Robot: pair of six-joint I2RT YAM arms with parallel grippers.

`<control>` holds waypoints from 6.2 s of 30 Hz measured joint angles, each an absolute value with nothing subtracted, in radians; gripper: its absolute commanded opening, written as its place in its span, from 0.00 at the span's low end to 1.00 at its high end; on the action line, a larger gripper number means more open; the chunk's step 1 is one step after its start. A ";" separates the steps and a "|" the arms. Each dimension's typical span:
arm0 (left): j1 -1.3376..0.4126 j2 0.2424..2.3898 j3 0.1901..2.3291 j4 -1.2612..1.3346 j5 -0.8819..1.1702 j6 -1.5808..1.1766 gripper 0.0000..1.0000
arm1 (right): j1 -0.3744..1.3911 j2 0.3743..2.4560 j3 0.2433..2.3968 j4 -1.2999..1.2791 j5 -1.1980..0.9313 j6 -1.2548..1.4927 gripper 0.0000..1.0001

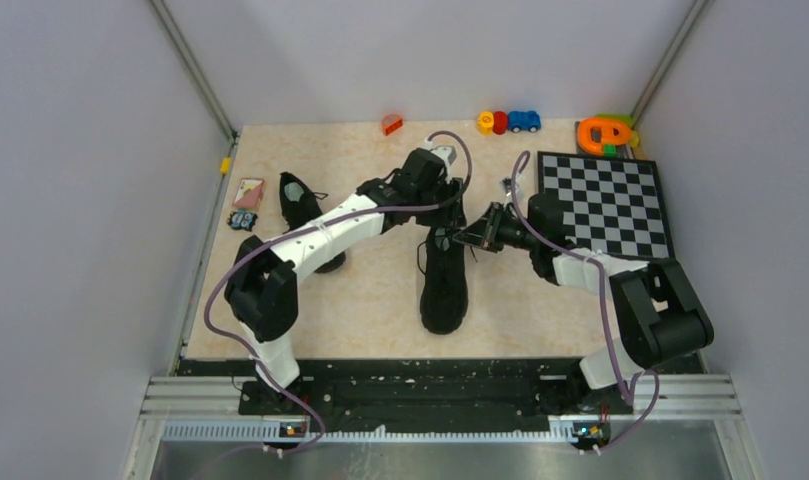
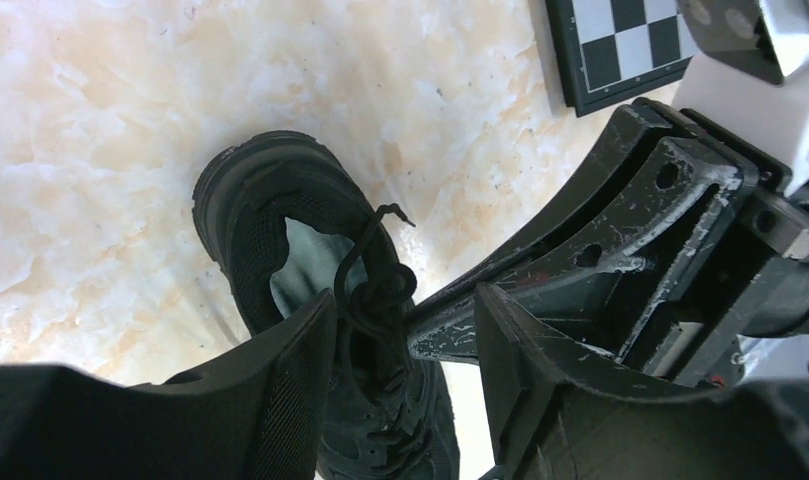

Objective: Tie the shoes
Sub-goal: Tie the shoelace on the shoe.

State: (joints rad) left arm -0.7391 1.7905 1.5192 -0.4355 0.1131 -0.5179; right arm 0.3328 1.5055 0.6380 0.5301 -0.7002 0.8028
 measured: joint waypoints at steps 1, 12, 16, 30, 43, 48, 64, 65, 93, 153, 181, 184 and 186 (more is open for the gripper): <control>-0.743 1.796 1.529 -0.447 0.104 -0.514 0.58 | 0.334 1.505 0.638 0.530 -0.700 0.803 0.00; -0.774 1.882 1.655 -0.561 -0.022 -0.476 0.58 | 0.340 1.505 0.640 0.525 -0.700 0.788 0.00; -0.778 1.912 1.696 -0.596 -0.046 -0.472 0.58 | 0.341 1.505 0.645 0.522 -0.700 0.785 0.00; -0.800 1.936 1.752 -0.702 -0.098 -0.465 0.35 | 0.345 1.505 0.651 0.507 -0.700 0.778 0.00; -0.800 1.936 1.755 -0.720 -0.113 -0.469 0.00 | 0.345 1.504 0.656 0.500 -0.699 0.777 0.00; -0.800 1.936 1.755 -0.718 -0.120 -0.473 0.00 | 0.345 1.504 0.656 0.495 -0.698 0.773 0.00; -0.760 1.774 1.500 -0.568 -0.125 -0.549 0.00 | 0.345 1.426 0.657 0.323 -0.628 0.667 0.00; -0.754 1.753 1.468 -0.549 -0.119 -0.554 0.00 | 0.345 1.422 0.657 0.311 -0.624 0.660 0.00; -0.687 1.380 0.872 0.046 0.205 -0.656 0.00 | 0.345 1.236 0.599 0.101 -0.529 0.574 0.00; -0.697 1.277 0.554 0.313 0.148 -0.630 0.50 | 0.294 1.158 0.529 0.107 -0.538 0.497 0.38; -0.996 1.365 0.717 0.160 -0.178 -0.195 0.63 | 0.295 1.118 0.510 0.143 -0.400 0.846 0.79; -0.998 1.407 0.749 0.130 -0.189 -0.192 0.57 | 0.313 1.122 0.510 0.149 -0.360 0.919 0.76; -0.998 1.424 0.765 0.115 -0.194 -0.191 0.52 | 0.331 1.135 0.510 0.163 -0.342 0.959 0.71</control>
State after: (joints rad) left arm -0.9981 1.4239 0.7650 0.1150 -0.1944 -0.1913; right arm 0.3313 1.1351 0.5102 0.1631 -0.3416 0.9592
